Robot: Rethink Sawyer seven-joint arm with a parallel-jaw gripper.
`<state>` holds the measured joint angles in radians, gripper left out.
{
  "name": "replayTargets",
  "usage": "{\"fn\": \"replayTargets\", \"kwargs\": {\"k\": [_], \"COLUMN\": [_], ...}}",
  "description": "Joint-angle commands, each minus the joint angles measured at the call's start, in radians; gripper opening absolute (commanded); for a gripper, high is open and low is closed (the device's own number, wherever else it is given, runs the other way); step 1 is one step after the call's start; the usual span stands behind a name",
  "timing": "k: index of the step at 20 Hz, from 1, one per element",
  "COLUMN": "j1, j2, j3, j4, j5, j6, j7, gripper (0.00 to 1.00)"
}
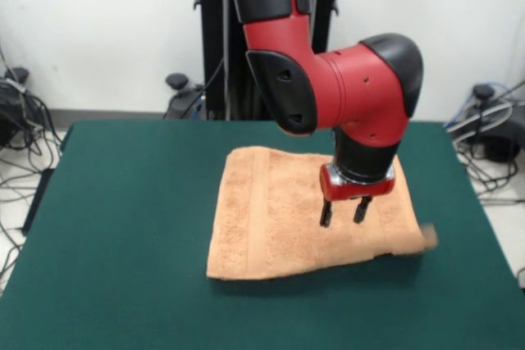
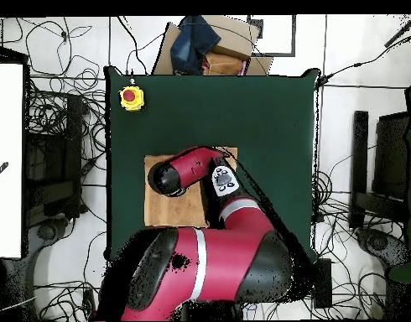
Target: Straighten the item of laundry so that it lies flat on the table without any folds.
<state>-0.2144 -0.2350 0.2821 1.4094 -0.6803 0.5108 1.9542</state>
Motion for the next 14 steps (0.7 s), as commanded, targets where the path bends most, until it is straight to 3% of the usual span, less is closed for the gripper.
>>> {"fn": "replayTargets", "kwargs": {"k": [1, 14], "j1": [-0.006, -0.019], "j2": [-0.001, 0.017], "j3": [0.076, 0.080], "j4": [-0.069, -0.073], "j5": [0.026, 0.000], "j6": [0.100, 0.061], "j7": [-0.114, -0.134], "gripper": [1.00, 1.00]}}
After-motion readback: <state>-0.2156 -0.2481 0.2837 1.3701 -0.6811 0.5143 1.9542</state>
